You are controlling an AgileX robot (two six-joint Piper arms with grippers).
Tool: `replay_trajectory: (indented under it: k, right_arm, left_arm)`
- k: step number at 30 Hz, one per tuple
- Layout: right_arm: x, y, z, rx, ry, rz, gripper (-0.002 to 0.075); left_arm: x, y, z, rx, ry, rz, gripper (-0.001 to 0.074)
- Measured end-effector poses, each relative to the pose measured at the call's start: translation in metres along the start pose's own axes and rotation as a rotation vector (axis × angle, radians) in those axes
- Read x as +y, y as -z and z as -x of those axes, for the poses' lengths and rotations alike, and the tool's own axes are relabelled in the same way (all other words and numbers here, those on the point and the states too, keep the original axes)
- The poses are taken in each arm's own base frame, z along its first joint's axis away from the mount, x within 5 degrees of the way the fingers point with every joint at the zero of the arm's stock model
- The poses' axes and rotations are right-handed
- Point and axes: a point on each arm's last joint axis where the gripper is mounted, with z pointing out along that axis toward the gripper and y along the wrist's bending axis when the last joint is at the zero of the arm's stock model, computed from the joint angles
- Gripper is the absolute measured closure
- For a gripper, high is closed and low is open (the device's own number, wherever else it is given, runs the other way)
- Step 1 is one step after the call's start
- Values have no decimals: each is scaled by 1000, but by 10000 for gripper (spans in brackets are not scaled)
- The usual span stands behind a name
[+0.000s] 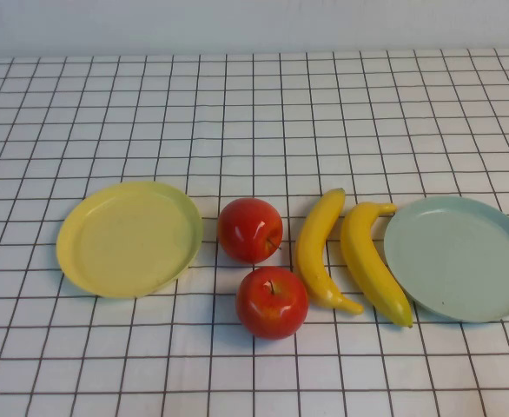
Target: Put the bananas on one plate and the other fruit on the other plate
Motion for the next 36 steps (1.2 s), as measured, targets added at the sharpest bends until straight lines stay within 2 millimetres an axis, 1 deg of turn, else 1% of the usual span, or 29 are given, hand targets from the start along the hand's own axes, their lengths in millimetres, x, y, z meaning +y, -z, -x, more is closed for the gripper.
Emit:
replay_trajectory:
  k: [6,9,11,15,17,23,28,30,32,33,36]
  right_arm:
    - [0,0,0,0,0,0,743]
    - [0,0,0,0,0,0,743]
    - [0,0,0,0,0,0,743]
    - [0,0,0,0,0,0,743]
    - [0,0,0,0,0,0,743]
    - [0,0,0,0,0,0,743]
    - [0,0,0,0,0,0,743]
    - [0,0,0,0,0,0,743]
    - [0,0,0,0,0,0,743]
    - [0,0,0,0,0,0,743]
    - [0,0,0,0,0,0,743]
  left_arm:
    - [-1,0,4,-43,31,-7,738]
    - [-2,0,9,-93,116,-25,738]
    - [-3,1,11,-122,228,-46,738]
    - [-5,2,17,-168,596,-105,738]
    - [-4,2,20,-197,673,-112,738]
    - [0,4,26,-278,684,-96,738]
    - [1,4,27,-292,783,-108,738]
    - [1,4,27,-287,787,-110,738]
    - [-2,6,31,-276,747,-124,738]
    - [-4,8,37,-276,703,-136,738]
    - [-8,17,61,-295,556,-156,738]
